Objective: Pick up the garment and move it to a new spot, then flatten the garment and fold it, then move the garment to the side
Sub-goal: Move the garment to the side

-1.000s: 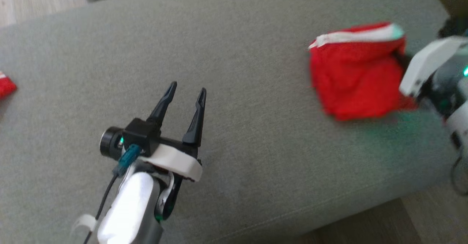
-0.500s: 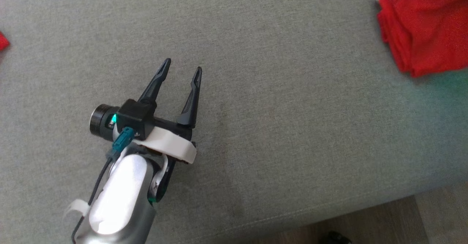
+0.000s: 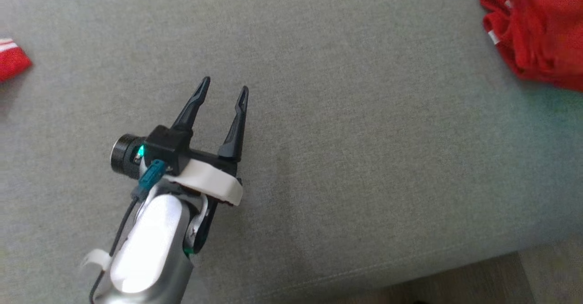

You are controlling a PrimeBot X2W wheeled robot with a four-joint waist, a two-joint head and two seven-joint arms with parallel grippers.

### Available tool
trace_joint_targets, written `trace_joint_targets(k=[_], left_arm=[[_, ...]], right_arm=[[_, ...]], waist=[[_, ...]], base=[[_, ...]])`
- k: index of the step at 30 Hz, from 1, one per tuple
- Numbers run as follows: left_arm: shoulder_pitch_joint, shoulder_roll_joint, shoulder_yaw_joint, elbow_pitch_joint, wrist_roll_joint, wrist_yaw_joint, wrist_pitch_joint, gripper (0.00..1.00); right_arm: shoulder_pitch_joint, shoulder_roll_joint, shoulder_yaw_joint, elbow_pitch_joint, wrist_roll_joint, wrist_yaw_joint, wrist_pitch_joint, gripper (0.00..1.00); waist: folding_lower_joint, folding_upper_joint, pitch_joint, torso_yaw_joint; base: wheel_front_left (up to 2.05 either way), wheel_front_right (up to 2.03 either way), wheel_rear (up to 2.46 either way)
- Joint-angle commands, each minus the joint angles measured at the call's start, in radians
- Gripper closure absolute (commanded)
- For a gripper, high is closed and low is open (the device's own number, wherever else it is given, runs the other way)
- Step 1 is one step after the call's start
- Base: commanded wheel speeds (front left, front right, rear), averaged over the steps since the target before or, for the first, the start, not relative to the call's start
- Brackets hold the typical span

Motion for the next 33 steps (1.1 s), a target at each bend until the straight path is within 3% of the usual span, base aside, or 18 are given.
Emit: trace_joint_targets(k=[1, 12, 18, 28, 33], left_arm=[[-0.008, 0.009, 0.034, -0.026, -0.012, 0.008, -0.009, 0.0], [0.093, 0.035, 0.138, -0.073, -0.048, 0.042, -0.013, 0.0], [0.155, 0.054, 0.201, -0.094, -0.061, 0.055, -0.013, 0.0], [0.239, 0.054, 0.278, -0.094, -0.069, 0.072, -0.013, 0.0], [0.274, 0.034, 0.292, -0.094, -0.061, 0.069, -0.013, 0.0]], right_arm=[[-0.006, -0.007, 0.013, -0.021, -0.012, -0.001, -0.041, 0.0], [0.098, 0.031, 0.036, -0.21, -0.006, -0.001, -0.288, 0.0], [0.213, 0.031, 0.025, -0.324, 0.02, -0.001, -0.354, 0.0], [0.525, 0.037, -0.133, -0.549, -0.046, -0.001, -0.432, 0.0], [0.721, 0.081, -0.257, -0.672, -0.116, -0.001, -0.442, 0.0]], waist=[[0.0, 0.0, -0.035, 0.006], [0.0, 0.0, -0.245, 0.036], [0.0, 0.0, -0.33, 0.06], [0.0, 0.0, -0.396, 0.11], [0.0, 0.0, -0.407, 0.128]], base=[[0.0, 0.0, 0.0], [0.0, 0.0, 0.0], [0.0, 0.0, 0.0], [0.0, 0.0, 0.0], [0.0, 0.0, 0.0]])
